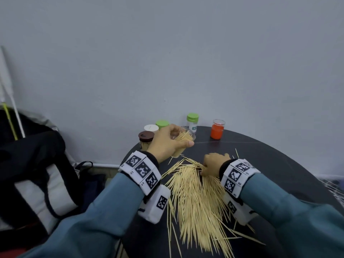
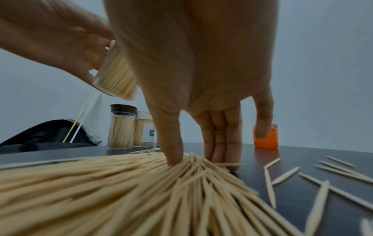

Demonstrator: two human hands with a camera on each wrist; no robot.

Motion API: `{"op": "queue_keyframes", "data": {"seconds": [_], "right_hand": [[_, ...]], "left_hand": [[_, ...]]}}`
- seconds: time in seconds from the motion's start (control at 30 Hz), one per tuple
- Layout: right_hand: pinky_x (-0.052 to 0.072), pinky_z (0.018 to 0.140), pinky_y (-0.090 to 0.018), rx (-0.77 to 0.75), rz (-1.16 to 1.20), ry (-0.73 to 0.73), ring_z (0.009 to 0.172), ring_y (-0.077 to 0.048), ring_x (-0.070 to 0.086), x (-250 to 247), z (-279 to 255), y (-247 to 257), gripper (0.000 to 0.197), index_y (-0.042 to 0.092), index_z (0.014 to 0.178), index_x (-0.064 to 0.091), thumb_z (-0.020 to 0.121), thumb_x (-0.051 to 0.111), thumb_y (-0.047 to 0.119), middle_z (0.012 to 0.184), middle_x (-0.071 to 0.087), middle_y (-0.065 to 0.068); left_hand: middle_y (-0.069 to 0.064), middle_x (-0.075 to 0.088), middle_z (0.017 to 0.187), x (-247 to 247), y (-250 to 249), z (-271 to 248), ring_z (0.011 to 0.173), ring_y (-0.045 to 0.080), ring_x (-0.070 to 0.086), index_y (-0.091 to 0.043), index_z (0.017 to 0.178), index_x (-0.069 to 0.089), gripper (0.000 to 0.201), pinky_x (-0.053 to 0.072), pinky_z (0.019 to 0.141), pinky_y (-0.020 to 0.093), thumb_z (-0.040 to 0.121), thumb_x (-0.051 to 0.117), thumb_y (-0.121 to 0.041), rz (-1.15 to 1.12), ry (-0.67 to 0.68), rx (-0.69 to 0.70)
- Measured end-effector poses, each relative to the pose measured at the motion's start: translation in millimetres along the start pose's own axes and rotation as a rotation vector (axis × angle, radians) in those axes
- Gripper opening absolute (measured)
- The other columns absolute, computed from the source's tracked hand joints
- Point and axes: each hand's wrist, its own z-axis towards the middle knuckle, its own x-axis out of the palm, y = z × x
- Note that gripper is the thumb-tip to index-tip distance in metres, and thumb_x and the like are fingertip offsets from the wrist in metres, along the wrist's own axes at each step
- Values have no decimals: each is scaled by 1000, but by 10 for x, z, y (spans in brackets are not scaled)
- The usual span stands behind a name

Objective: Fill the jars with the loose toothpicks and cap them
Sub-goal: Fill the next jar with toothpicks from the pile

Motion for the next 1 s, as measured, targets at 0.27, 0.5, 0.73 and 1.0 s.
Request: {"op": "queue_keyframes", "data": {"seconds": [0.27, 0.5, 0.73, 1.0], "right_hand": [[47, 84, -30, 73, 108, 18, 111, -25, 57, -14, -24, 89, 37, 4, 120, 52, 91, 56, 25, 123, 57, -12], [43, 97, -32, 114, 178, 46, 121, -26, 51, -16, 13, 151, 43, 1, 130, 43, 92, 55, 17, 132, 50, -14], [37, 101, -30, 104, 207, 57, 128, -26, 45, -11, 31, 164, 42, 0, 136, 37, 97, 44, 13, 139, 45, -15], [36, 98, -29, 171, 464, 90, 121, -22, 46, 62, 59, -20, 26, 0, 118, 47, 100, 35, 14, 131, 47, -10]], "left_hand": [[-3, 60, 106, 103, -66, -52, 97, 10, 54, -11, 117, 59, 51, 40, 84, 21, 72, 81, -22, -42, 22, 16], [-5, 59, 106, 158, -80, -46, 98, 9, 53, -11, 119, 59, 52, 40, 83, 20, 72, 80, -22, -62, 47, 21], [-3, 58, 113, 192, -94, -72, 101, 8, 51, -14, 119, 58, 51, 39, 73, 13, 74, 79, -23, -62, 69, 26], [-3, 58, 114, 199, -98, -62, 102, 9, 51, -15, 117, 58, 49, 37, 68, 9, 74, 79, -24, -67, 69, 27]]}}
